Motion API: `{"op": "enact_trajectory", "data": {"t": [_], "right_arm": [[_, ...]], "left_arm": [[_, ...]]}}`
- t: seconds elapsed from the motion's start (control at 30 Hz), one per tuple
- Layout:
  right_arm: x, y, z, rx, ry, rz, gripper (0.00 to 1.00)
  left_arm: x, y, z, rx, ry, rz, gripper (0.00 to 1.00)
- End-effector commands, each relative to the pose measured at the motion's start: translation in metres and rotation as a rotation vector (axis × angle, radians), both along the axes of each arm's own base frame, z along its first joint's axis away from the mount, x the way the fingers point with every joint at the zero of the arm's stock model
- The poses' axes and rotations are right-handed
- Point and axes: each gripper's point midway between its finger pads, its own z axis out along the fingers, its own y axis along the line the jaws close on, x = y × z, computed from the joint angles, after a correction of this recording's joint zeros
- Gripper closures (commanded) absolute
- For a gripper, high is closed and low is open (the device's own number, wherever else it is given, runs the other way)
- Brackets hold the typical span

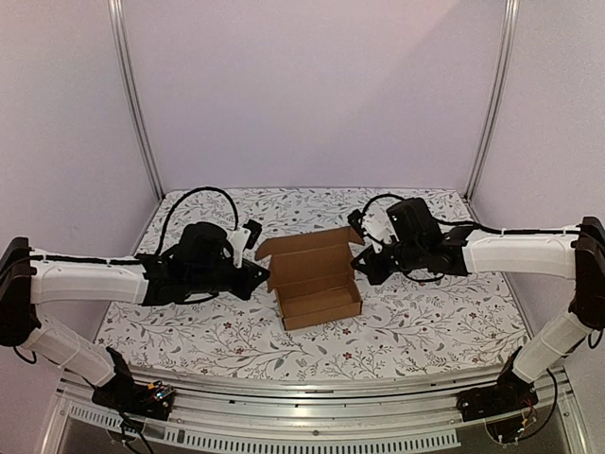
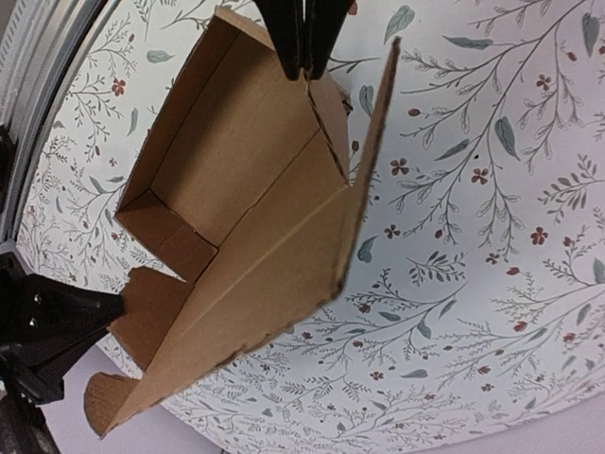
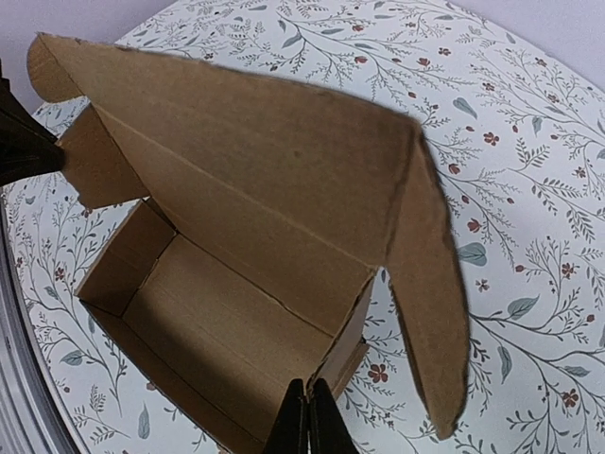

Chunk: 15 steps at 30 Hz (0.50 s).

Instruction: Fold the paper box

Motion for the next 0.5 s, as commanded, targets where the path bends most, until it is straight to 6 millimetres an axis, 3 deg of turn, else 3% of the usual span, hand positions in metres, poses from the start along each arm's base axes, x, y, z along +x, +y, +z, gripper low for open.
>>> {"op": "enact_trajectory", "data": {"t": [0.0, 0.33, 0.47], "right_arm": [[-0.013, 0.001, -0.003, -0.014, -0.008, -0.092, 1.0], [-0.034, -0.003, -0.019, -0.085, -0.063, -0.208, 1.0], [-0.04, -0.005, -0.022, -0.082, -0.069, -0.23, 1.0]], "left_arm": [[-0.006, -0.011, -0.008, 0.012, 0.052, 0.044, 1.0], [-0.02, -0.029, -0.016, 0.101, 0.007, 0.095, 1.0], [-0.031, -0.024, -0.029, 0.15, 0.022, 0.099, 1.0]]}}
